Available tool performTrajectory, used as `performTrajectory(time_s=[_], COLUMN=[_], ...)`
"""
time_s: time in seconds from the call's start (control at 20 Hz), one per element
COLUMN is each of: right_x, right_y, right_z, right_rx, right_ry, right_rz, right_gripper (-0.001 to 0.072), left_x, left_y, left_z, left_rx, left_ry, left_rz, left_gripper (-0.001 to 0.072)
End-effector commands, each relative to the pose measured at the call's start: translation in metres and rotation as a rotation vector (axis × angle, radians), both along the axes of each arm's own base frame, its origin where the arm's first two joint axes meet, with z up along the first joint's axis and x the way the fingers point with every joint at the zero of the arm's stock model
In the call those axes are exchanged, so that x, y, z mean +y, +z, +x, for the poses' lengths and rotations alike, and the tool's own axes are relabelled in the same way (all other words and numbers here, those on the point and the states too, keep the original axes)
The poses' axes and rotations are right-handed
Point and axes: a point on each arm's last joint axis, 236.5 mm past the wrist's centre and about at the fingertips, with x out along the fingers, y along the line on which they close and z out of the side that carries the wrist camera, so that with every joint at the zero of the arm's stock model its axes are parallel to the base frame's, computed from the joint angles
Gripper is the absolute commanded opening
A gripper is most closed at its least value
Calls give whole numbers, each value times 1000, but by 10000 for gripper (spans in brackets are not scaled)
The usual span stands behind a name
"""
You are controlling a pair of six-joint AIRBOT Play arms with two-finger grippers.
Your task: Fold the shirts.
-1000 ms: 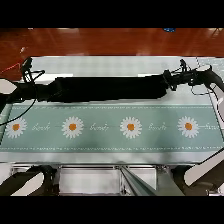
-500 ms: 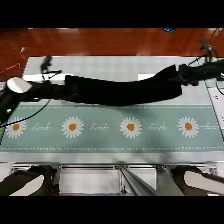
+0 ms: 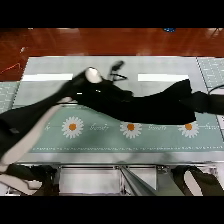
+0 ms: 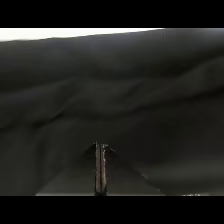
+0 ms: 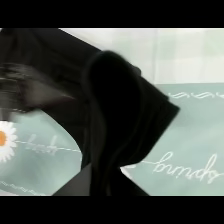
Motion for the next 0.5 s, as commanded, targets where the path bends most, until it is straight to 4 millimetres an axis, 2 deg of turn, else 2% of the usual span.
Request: performTrajectory(time_s=[0.0, 0.1, 0.2, 0.3, 0.45], right_x=[7, 7, 5, 3, 5], right_y=[12, 13, 15, 17, 14], right_z=[-22, -22, -18, -13, -6], right_rx=[-37, -39, -57, -70, -61], right_ry=[-27, -29, -42, -57, -53], right_rz=[17, 17, 16, 21, 32], right_gripper=[27, 27, 27, 27, 27], left_x=[-67, -90, -94, -82, -39], left_y=[-28, -28, -27, -19, 15], left_z=[-66, -93, -104, -88, -32], left_rx=[136, 166, 166, 171, 138], left_ry=[-162, -207, -241, -234, -164], left_rz=[33, 8, 8, 5, -20], left_gripper=[24, 24, 24, 25, 24])
